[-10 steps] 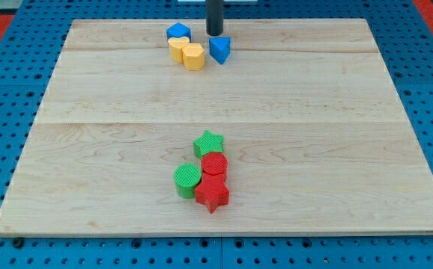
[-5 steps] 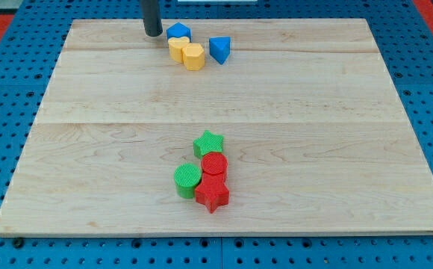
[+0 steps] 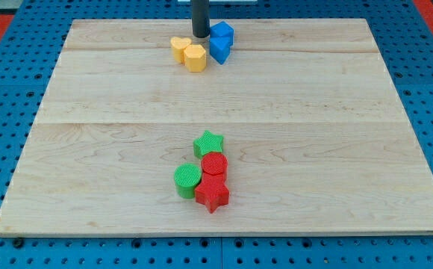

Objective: Push the blue cube to the top of the blue triangle

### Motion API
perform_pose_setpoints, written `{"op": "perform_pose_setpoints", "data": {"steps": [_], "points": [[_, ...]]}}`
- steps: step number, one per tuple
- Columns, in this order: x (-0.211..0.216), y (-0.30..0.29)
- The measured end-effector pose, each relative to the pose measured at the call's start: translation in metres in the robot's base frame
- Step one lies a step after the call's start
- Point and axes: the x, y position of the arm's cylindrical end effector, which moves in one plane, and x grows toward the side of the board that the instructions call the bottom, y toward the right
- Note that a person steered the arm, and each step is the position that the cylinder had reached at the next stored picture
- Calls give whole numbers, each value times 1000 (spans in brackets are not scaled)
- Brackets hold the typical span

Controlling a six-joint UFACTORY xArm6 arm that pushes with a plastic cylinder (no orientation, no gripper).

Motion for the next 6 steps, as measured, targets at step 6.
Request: {"op": "perform_pose_setpoints", "data": {"steps": [6], "points": [[-31,38]]}}
